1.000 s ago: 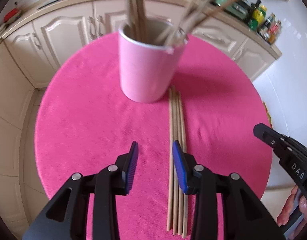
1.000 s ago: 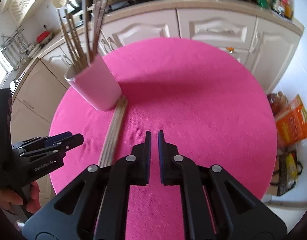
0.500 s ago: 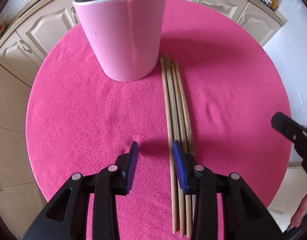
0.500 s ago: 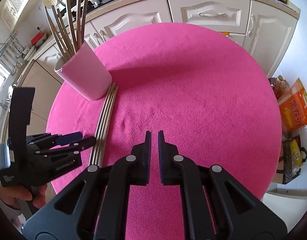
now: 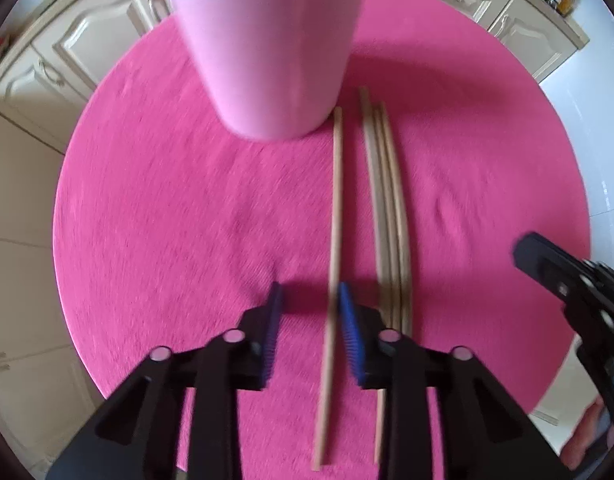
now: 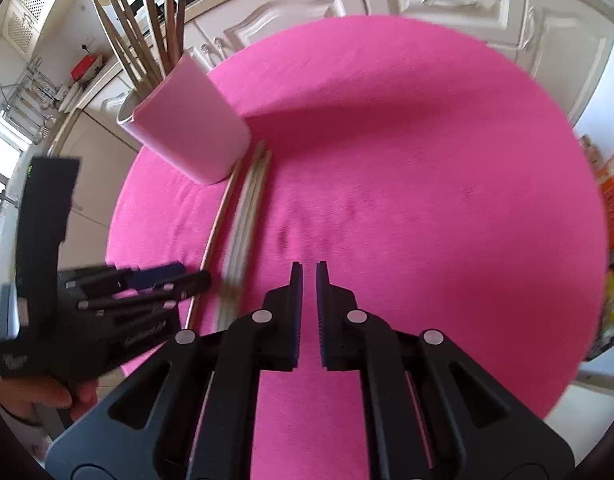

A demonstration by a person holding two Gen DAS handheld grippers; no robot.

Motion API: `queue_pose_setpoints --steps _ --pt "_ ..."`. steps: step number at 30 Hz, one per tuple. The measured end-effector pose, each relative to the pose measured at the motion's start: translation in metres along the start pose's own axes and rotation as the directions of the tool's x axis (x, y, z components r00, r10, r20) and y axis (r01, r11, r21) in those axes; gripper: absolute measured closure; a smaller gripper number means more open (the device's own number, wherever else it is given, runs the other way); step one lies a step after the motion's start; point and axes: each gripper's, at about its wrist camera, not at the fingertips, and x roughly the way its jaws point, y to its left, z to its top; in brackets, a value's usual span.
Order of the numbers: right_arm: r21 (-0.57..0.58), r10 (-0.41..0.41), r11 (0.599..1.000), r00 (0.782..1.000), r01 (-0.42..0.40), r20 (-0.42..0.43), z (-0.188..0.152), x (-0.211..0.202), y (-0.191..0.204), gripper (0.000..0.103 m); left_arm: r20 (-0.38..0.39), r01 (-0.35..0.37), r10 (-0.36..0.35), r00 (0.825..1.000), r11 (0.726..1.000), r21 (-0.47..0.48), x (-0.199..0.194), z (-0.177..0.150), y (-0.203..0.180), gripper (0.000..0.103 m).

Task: Organize utensils
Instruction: 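Lower the left gripper beside the cup and grasp a single chopstick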

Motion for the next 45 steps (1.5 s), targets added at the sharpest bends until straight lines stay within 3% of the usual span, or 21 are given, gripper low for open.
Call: queue_pose_setpoints --steps 2,6,20,24,41,45 --pt "0.028 0.041 0.999 0.999 -0.04 -0.02 0.003 0.008 0.004 0.095 -0.012 0.03 -0.031 0.999 0.999 -0.029 -0.001 -0.005 0.01 0.089" --pt "0.061 0.085 0.995 0.993 -0.08 -0.076 0.008 0.027 0.014 0.095 -0.023 0.086 -0.088 0.996 0.993 -0.076 -0.003 -0.013 0.026 0.09" --pt "0.02 -0.03 0.999 0.985 0.034 -0.173 0.021 0.057 0.052 0.092 -0.021 0.133 -0.136 0.991 0.987 -0.086 0.001 -0.021 0.049 0.089" --pt "0.028 -0.072 0.997 0.98 0.079 -0.185 0.034 0.062 0.058 0.088 -0.022 0.14 -0.143 0.99 0.987 -0.078 0.001 -0.024 0.044 0.083" --pt "-0.065 -0.156 0.988 0.947 0.143 -0.281 0.063 0.074 0.073 0.087 -0.035 0.085 -0.087 0.996 0.995 -0.058 -0.007 0.007 0.027 0.083" --pt "-0.079 -0.133 0.99 0.947 0.115 -0.292 0.065 0.075 0.072 0.092 -0.045 0.042 -0.042 0.998 0.999 -0.01 -0.002 0.022 0.015 0.083"
